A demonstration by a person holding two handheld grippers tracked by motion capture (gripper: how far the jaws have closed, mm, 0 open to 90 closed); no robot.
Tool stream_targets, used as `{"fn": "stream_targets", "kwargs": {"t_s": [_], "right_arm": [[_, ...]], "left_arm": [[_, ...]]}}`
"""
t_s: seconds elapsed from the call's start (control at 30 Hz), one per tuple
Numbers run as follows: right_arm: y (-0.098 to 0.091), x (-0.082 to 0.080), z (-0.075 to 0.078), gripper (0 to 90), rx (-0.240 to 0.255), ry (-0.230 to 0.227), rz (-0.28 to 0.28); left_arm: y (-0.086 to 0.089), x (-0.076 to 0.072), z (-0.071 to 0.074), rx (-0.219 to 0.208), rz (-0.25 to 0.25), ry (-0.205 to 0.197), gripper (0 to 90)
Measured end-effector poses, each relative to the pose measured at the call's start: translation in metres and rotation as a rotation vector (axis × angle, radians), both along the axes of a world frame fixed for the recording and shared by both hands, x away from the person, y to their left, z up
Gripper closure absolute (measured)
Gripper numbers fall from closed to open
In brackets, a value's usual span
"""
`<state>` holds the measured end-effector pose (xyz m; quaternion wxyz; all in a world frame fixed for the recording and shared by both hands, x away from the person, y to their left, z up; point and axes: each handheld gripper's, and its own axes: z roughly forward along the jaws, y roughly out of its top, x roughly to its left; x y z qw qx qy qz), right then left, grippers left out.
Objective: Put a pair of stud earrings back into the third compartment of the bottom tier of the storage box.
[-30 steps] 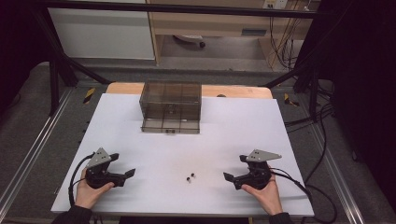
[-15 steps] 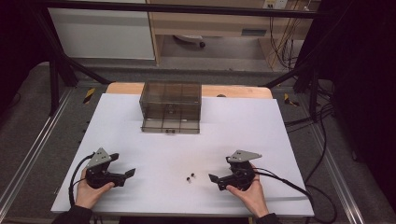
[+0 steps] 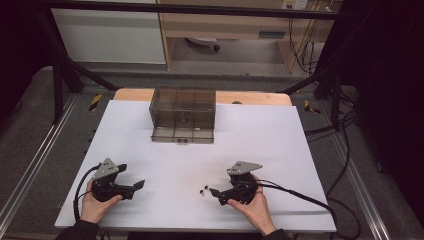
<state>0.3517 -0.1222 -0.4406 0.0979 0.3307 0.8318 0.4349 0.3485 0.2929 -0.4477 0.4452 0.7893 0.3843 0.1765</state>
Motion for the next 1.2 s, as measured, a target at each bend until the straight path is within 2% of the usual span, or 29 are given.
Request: {"fn": "stream_targets", "kwargs": {"t_s": [0.2,0.23,0.27,0.37,0.5,0.73,0.9,1.1,1.2], "right_arm": [[0.011,-0.001,-0.001,16.5,-0.006,-0.002,0.017],[0.014,-0.001,-0.002,21.8,0.008,-0.006,0.029],[0.014,-0.001,-0.002,21.8,0.008,-0.006,0.029],[0.016,0.000,-0.004,30.5,0.009,-0.003,0.029],[0.018,0.000,-0.006,37.7,0.016,0.009,0.036],[0.020,0.000,-0.012,52.9,0.001,0.021,0.052],[0.022,-0.001,-0.012,60.1,-0.012,0.015,0.061],[0.024,0.000,-0.015,64.6,-0.030,0.015,0.072],[0.025,0.000,-0.016,67.5,-0.022,0.016,0.070]], "left_arm": [[0.000,0.000,0.000,0.005,-0.004,0.001,5.3],[-0.001,0.000,0.000,0.005,-0.005,0.001,5.4],[-0.001,0.000,0.000,0.006,-0.006,0.002,5.4],[0.000,0.000,-0.001,0.003,-0.003,0.003,5.4],[0.000,0.000,0.000,0.001,-0.005,0.002,5.6],[0.000,0.000,0.000,-0.001,-0.004,0.002,5.9],[0.000,0.000,0.000,-0.002,-0.004,0.002,6.0],[0.000,0.000,0.000,-0.004,-0.002,0.001,6.1],[0.000,0.000,0.000,-0.003,-0.004,0.002,6.2]]}}
